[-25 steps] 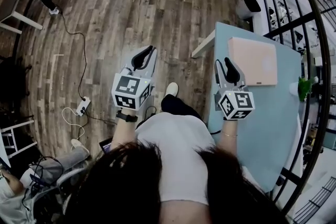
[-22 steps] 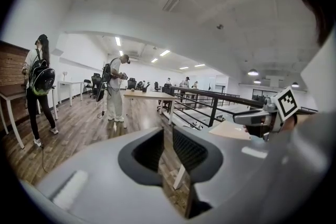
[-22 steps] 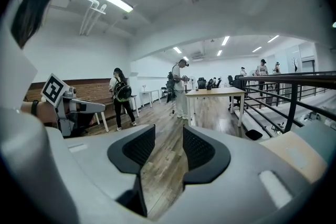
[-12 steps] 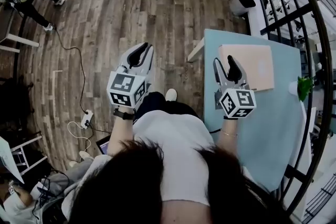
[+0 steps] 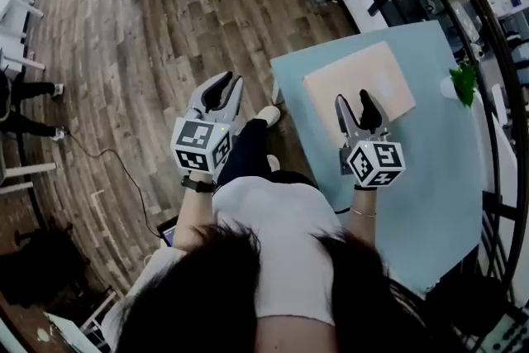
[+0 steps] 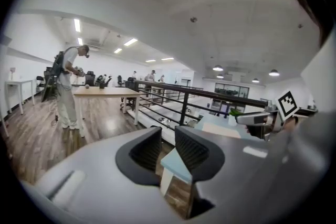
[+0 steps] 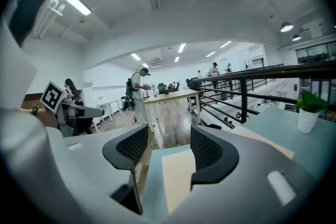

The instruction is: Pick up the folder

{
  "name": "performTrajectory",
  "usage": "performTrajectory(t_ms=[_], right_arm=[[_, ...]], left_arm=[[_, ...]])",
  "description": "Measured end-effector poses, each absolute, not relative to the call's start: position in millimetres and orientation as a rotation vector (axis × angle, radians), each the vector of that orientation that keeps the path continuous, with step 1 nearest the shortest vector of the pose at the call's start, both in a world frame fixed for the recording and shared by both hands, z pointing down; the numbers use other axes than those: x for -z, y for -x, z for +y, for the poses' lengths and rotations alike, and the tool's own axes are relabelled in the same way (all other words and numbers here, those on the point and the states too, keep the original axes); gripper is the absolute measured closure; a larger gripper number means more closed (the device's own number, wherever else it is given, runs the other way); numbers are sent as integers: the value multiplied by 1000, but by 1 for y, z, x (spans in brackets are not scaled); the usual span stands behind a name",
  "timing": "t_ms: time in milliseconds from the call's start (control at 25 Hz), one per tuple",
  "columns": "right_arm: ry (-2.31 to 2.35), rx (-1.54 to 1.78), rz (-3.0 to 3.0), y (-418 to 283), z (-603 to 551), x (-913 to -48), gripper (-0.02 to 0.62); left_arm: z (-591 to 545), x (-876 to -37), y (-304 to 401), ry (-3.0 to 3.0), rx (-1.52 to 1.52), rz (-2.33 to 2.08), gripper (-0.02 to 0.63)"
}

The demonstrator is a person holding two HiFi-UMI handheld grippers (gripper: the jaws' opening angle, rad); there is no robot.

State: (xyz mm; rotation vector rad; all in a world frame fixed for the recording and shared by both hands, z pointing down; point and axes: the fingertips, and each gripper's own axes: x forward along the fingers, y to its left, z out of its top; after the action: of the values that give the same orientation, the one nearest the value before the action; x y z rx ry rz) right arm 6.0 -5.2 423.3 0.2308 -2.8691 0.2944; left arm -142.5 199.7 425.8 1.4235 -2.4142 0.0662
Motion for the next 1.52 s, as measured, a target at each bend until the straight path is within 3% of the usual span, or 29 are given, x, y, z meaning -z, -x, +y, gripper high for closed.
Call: performTrajectory(t_ms=[360, 760, 1120, 1520], right_arm=[[-779, -405, -2780, -17, -106, -428, 339], [-1312, -507, -2570, -80, -143, -436, 304], [-1562, -623, -2407, -126, -136, -458, 279], [-1547, -696, -2396, -144, -136, -472, 279]], left_arm=[[14, -423, 192, -1913, -148, -2042, 520], [-116, -430, 160, -2286, -237, -1583, 512], [-155, -458, 110, -2377, -294, -1278, 497], [-159, -476, 90, -2323, -330, -1257, 483]])
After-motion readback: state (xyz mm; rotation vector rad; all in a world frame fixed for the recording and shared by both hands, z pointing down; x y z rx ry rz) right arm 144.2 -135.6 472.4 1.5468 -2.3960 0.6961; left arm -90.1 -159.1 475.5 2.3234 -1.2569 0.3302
